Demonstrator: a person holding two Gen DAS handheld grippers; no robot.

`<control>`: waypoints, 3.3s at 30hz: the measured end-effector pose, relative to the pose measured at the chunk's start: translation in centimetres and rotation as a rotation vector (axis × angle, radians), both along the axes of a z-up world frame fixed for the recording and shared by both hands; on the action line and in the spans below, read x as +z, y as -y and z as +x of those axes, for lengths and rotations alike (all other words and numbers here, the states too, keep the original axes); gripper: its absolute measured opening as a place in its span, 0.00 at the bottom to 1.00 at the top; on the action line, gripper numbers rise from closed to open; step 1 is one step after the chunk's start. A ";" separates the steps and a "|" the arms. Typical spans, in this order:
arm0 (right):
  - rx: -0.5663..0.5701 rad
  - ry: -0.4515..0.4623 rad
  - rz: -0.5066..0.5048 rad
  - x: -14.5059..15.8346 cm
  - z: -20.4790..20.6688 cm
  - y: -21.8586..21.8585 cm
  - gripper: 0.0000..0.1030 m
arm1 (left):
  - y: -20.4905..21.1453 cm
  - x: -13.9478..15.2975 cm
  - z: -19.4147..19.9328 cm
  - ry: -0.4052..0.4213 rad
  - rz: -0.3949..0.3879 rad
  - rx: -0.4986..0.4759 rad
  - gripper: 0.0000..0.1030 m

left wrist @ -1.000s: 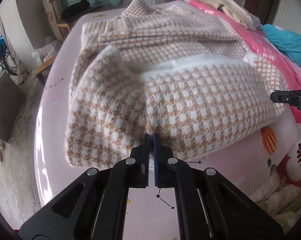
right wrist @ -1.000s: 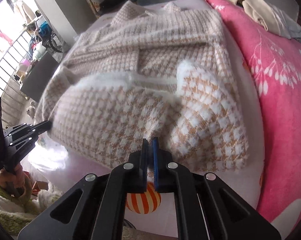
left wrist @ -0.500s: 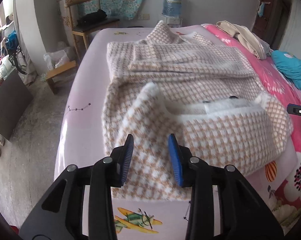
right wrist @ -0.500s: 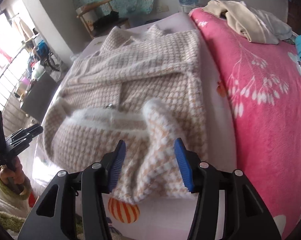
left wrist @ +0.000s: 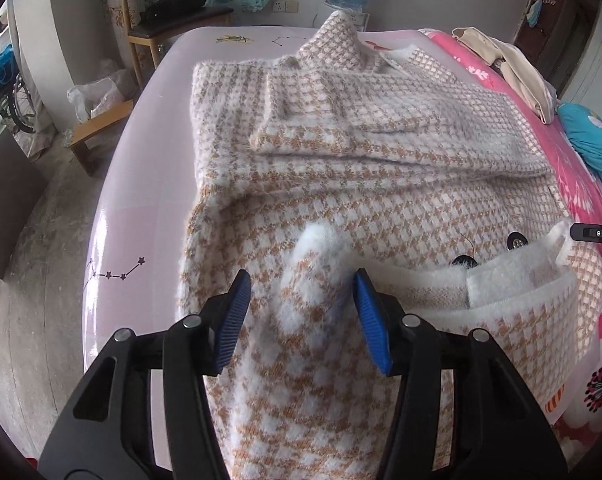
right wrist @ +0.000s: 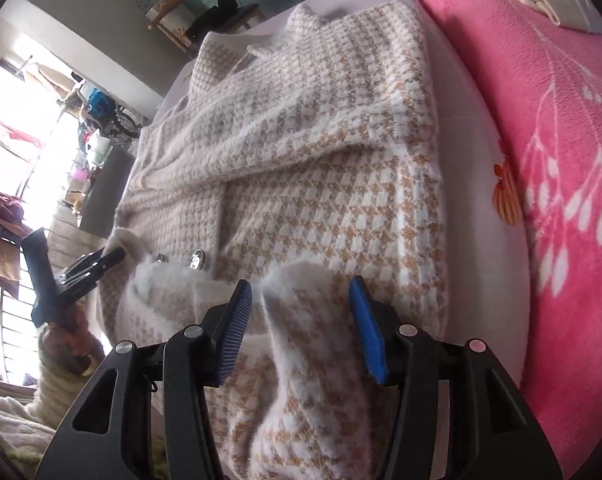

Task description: Fold large clothes

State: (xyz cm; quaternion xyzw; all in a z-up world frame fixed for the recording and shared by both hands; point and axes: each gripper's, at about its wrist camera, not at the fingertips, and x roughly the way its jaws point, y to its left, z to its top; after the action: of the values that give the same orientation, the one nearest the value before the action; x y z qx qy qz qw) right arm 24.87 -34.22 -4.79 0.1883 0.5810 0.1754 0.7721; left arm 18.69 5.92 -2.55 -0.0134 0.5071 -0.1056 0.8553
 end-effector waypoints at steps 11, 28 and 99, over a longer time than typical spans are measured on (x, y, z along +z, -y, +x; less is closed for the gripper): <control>0.137 -0.061 -0.310 -1.1 0.8 -5.6 0.10 | 0.4 -1.4 1.3 -0.011 0.008 0.018 0.17; 0.100 0.229 -0.567 2.8 6.4 -7.2 0.07 | -0.9 0.8 3.8 0.161 0.079 0.136 0.08; 0.178 0.284 -0.429 1.3 -7.1 -10.0 0.23 | -2.1 -1.0 -6.8 0.084 -0.095 0.083 0.24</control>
State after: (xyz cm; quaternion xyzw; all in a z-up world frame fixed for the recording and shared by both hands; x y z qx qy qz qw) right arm 17.73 -24.19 -3.51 -0.0579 0.5052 0.1402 0.8496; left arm 11.91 8.00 -3.52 -0.0706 0.4641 -0.0946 0.8779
